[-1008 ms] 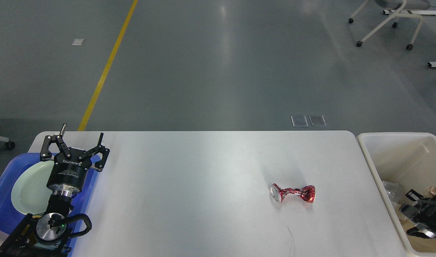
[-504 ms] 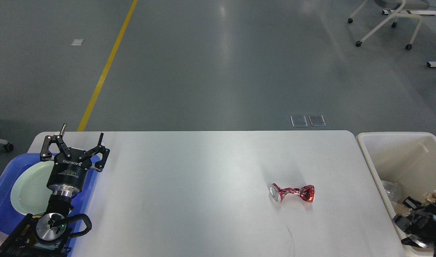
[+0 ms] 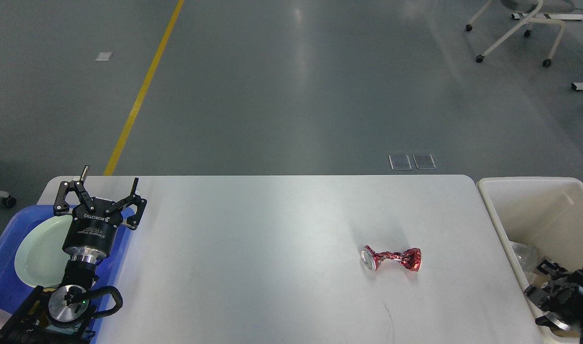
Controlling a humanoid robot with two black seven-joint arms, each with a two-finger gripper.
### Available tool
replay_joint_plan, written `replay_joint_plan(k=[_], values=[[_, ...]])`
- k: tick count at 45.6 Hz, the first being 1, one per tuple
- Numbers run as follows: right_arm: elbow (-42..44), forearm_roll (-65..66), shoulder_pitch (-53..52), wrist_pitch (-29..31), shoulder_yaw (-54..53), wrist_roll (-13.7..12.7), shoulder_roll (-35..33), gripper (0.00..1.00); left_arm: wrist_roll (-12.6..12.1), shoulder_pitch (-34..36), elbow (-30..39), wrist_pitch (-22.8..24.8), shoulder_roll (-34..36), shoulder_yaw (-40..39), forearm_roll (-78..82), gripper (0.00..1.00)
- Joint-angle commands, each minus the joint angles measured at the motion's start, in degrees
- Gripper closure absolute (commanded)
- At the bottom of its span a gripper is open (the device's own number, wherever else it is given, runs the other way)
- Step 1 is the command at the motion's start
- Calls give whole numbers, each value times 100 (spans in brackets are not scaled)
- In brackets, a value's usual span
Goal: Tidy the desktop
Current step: 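Lower into the bin and open the right gripper to drop the wad, then raise the right gripper and move it over the red can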
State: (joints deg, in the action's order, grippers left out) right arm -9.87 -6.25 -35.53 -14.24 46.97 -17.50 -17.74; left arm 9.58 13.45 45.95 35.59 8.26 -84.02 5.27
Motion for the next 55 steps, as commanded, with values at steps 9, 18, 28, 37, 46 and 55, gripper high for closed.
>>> replay_joint_plan(k=[9, 18, 28, 37, 46, 55], values=[[-339, 27, -550, 333, -30, 10, -132, 0, 0, 0, 2, 0, 0, 0, 0, 4], [-1709, 711, -1850, 1071, 84, 9, -897, 0, 0, 0, 2, 0, 0, 0, 0, 4], [-3090, 2066, -3793, 2775, 181, -34, -1249, 0, -8, 0, -7, 0, 0, 0, 0, 4], [-3512, 2075, -5340, 4744, 321, -61, -1196, 0, -9, 9, -7, 0, 0, 0, 0, 4], [-4820, 2040, -7158, 5879, 1226, -70, -801, 0, -9, 0, 2, 0, 0, 0, 0, 4], [-6622, 2013, -8873, 6196, 1499, -87, -704, 0, 0, 0, -7, 0, 0, 0, 0, 4]])
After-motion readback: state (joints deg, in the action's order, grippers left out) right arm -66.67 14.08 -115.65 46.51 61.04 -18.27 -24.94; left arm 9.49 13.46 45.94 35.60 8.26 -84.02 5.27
